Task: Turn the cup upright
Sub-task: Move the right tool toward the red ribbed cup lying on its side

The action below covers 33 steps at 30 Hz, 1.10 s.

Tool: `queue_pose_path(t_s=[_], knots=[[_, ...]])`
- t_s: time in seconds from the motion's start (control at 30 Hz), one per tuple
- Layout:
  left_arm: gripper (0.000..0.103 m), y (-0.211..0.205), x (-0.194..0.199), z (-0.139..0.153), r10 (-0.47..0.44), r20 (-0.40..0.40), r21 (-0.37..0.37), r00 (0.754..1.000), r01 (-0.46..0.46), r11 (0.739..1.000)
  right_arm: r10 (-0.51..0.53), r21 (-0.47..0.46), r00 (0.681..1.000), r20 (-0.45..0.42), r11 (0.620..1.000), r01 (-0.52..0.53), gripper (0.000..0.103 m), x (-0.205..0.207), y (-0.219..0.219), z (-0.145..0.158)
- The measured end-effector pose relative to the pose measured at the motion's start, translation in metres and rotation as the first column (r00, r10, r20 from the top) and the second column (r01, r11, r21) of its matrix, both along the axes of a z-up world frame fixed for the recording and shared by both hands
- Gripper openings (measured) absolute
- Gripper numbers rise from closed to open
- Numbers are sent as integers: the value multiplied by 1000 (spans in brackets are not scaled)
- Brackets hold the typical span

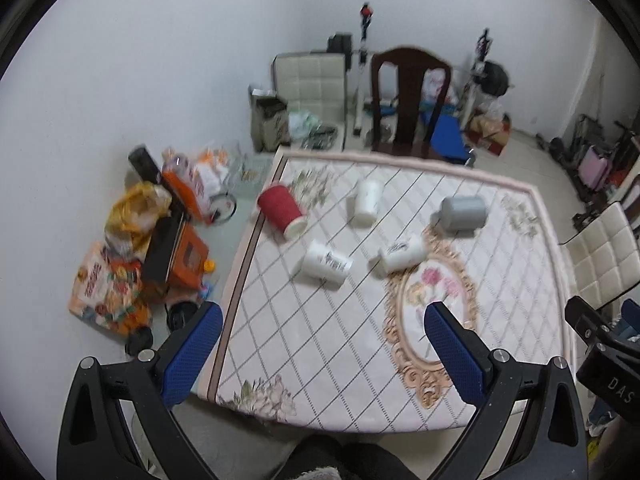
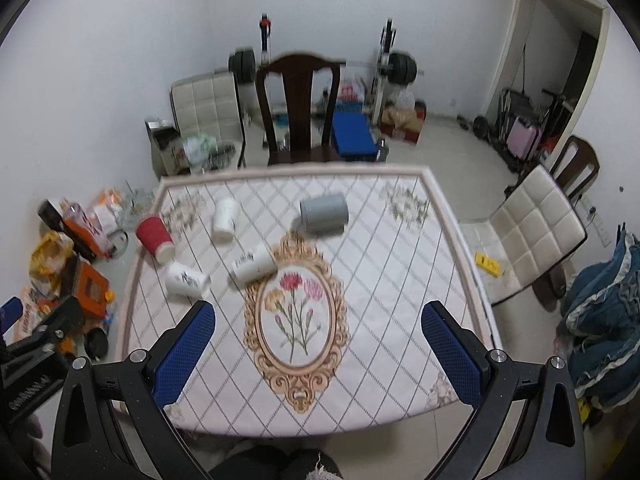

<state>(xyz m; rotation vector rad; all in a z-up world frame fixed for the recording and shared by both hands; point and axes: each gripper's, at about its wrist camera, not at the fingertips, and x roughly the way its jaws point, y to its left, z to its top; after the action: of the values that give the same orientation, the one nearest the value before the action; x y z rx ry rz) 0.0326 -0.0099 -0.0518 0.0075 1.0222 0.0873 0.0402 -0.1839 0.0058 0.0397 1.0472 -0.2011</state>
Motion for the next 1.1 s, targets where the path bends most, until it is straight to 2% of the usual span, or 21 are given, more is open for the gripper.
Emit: queue_pose_path(t_s=[0.27,0.47,0.67,0.9,1.1], knots=[[103,9,25,-74,81,-119,95,990,-70,993,27,8,987,-161,1000,-26,103,31,-11,-88],[103,30,64,-117,125,-206,115,970,-103,988,42,24,960,-278,999,-37,103,65,-10,-162],[103,49,122,-159,141,-289,101,947,-116,988,25,14,922,-387,1000,-21,103,109,8,-224],[103,72,193,-199,158,-349,72,924,-142,987,6,-15,879,-477,1000,-15,103,165,24,-275],[102,97,248,-229,177,-372,38,911,-175,984,-27,-42,868,-496,999,7,103,213,27,-295]])
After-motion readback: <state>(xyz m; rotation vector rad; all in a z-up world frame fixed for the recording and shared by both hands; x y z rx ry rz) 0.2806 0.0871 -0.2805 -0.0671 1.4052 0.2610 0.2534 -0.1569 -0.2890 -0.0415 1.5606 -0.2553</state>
